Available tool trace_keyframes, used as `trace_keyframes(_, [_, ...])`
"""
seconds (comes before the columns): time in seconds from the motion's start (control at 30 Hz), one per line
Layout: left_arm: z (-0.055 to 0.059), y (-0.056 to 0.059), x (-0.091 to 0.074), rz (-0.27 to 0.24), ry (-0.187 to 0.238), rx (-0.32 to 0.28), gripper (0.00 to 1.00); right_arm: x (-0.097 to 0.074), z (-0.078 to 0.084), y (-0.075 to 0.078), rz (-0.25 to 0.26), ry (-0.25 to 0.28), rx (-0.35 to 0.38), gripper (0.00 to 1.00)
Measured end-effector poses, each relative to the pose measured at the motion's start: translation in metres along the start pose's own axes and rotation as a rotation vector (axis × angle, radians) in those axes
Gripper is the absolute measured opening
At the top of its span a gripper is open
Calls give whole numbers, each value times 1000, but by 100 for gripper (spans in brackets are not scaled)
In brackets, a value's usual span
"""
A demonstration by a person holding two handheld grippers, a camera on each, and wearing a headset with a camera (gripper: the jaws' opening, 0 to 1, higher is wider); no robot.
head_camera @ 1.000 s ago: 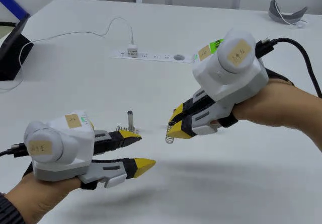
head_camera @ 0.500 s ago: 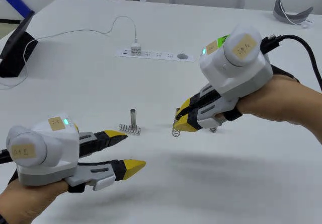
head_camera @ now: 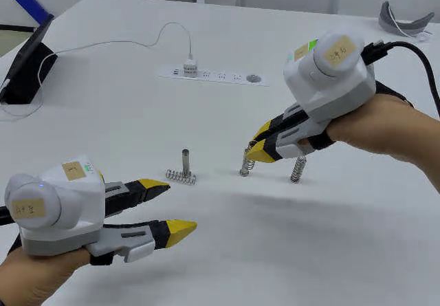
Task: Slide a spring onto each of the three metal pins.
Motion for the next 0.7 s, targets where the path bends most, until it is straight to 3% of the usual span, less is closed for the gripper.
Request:
trace_keyframes(0.37, [3, -1, 0, -2, -7, -6, 48, 3, 0, 23, 49, 13, 49, 12])
trace_keyframes(0.7, [5, -4, -3, -10, -8, -12, 48, 10, 3, 31, 57, 9, 81, 12])
Point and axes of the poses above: the centre of the closed fingertips' face, and the gripper's own axes: x roughly forward along the fingers, y roughly to its right, z roughly out of its underside, the point moved 3 cm from there along -x, roughly backward along the fingers, and after that the axes turned 8 degrees about -z, right-handed, at the moved point
